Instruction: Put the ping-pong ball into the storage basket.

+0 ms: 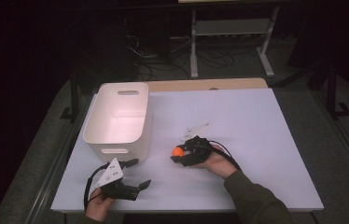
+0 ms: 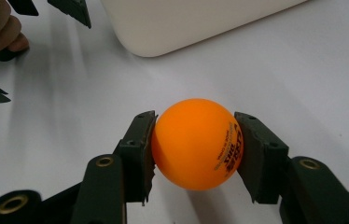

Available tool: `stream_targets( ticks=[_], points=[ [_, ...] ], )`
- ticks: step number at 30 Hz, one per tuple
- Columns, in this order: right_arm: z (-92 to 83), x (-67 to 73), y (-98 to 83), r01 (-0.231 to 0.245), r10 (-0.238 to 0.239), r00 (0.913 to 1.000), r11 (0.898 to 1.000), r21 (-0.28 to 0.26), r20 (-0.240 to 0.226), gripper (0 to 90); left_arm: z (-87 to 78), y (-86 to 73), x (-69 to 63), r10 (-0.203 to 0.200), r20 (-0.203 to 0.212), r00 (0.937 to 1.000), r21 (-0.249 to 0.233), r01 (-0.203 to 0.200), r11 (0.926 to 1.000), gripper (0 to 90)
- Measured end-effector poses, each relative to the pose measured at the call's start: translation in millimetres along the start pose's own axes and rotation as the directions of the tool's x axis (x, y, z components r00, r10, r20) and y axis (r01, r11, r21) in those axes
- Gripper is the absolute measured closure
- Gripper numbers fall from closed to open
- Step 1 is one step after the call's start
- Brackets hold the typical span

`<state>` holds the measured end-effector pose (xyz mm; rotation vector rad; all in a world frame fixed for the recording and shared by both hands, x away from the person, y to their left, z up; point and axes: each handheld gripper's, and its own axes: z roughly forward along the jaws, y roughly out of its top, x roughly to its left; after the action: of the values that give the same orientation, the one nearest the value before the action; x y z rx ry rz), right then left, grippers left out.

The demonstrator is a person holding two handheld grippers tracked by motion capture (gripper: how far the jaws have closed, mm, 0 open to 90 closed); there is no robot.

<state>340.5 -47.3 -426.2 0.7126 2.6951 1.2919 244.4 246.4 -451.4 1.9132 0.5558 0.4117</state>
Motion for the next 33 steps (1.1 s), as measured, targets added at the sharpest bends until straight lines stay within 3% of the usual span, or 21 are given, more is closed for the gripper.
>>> stream_targets(
  ticks=[33],
  points=[
    [-23.1, -5.2, 22.1, 0.0, 0.001, 0.9999, 1.0, -0.027, 0.015, 49.7, 0.2, 0.1, 0.4, -0.003, -0.001, 1.0, 0.005, 0.003, 1.0, 14.2]
  ],
)
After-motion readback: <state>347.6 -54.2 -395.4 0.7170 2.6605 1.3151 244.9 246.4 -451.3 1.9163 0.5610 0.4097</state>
